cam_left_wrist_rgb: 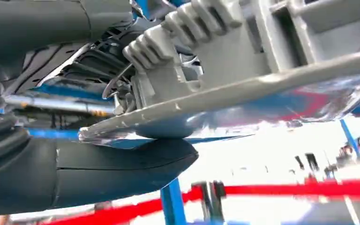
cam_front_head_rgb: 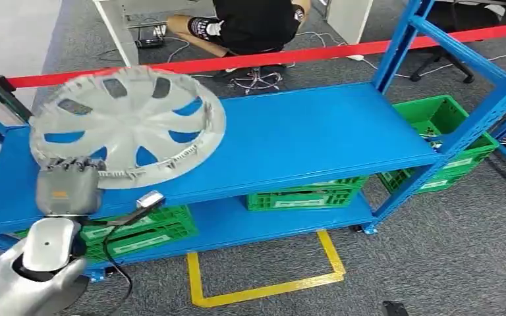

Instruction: Take the parts from the cabinet and place them on the table.

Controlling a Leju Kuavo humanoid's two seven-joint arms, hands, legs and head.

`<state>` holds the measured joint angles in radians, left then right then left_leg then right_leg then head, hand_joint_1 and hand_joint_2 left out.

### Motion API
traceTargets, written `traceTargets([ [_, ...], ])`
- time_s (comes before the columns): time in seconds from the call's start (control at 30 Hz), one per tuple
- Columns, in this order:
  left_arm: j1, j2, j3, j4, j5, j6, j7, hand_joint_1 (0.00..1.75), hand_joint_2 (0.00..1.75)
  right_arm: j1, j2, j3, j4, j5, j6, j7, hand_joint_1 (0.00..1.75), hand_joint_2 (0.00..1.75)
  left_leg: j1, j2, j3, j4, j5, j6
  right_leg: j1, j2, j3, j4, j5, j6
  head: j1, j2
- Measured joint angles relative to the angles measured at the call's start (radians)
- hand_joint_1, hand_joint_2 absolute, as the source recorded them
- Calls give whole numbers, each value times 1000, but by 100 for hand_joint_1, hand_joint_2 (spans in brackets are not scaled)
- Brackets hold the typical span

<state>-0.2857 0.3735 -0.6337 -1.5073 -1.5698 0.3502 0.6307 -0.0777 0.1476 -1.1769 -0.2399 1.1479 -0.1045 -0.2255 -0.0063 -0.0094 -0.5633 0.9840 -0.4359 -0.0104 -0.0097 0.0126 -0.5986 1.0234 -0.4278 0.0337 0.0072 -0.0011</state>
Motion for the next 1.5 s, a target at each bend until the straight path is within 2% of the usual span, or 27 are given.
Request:
traceTargets([
  [0.1,-49,64,-78,-45,0,6,56,175,175,0,0,0,0,0,-1,0,0,0,0,0,0,0,0,0,0,0,0,0,0,0,0,0],
  [0.13,-58,74,-87,-56,0,6,58,171,175,1,0,0,0,0,-1,0,0,0,0,0,0,0,0,0,0,0,0,0,0,0,0,0],
  [0.3,-110,142,-140,-135,1,5,61,175,175,3,0,0,0,0,-2,0,0,0,0,0,0,0,0,0,0,1,0,0,0,0,0,0],
  [0.43,-128,164,-158,-185,0,8,62,175,175,4,0,0,0,0,-2,0,0,0,0,0,-1,0,0,0,0,0,0,0,0,0,0,0],
  [0.53,-111,159,-157,-198,0,34,56,175,175,4,0,0,1,-1,-2,-1,0,0,0,0,-1,0,0,0,0,0,0,0,0,0,0,0],
  [0.67,-59,130,-134,-199,1,46,3,175,175,5,0,0,1,-6,-2,-3,0,0,0,0,-1,0,0,0,0,0,0,0,0,0,0,0],
  [0.7,-44,116,-121,-199,1,45,-24,175,175,5,0,0,2,-7,-2,-3,0,0,0,0,-1,0,0,0,0,0,0,0,0,0,0,0],
  [0.8,13,63,-47,-199,1,43,-166,175,175,6,0,0,2,-7,-2,-3,0,0,0,0,-1,0,0,0,0,0,0,0,0,0,0,0],
  [0.87,35,42,-15,-199,1,40,-197,175,175,6,0,0,2,-5,-2,-1,0,0,0,1,-1,0,0,0,0,1,-1,0,0,0,0,0],
  [1.1,77,5,42,-198,1,38,-209,175,175,8,0,0,3,2,-3,0,0,0,-1,1,-1,1,-1,1,-1,0,0,0,0,0,0,0],
  [1.3,114,-3,82,-199,1,43,-209,175,175,9,3,0,4,5,-12,0,0,0,-3,1,-3,6,-3,5,-3,1,-1,0,1,3,0,0],
  [1.43,122,-3,97,-199,1,47,-209,175,175,8,6,0,5,5,-15,0,0,0,-6,1,-8,13,-7,13,-5,0,-1,0,1,11,0,0],
  [1.5,123,-3,103,-199,1,48,-207,175,175,9,6,2,5,5,-16,0,0,0,-10,1,-9,13,-3,21,-9,0,1,-6,6,19,0,0],
])
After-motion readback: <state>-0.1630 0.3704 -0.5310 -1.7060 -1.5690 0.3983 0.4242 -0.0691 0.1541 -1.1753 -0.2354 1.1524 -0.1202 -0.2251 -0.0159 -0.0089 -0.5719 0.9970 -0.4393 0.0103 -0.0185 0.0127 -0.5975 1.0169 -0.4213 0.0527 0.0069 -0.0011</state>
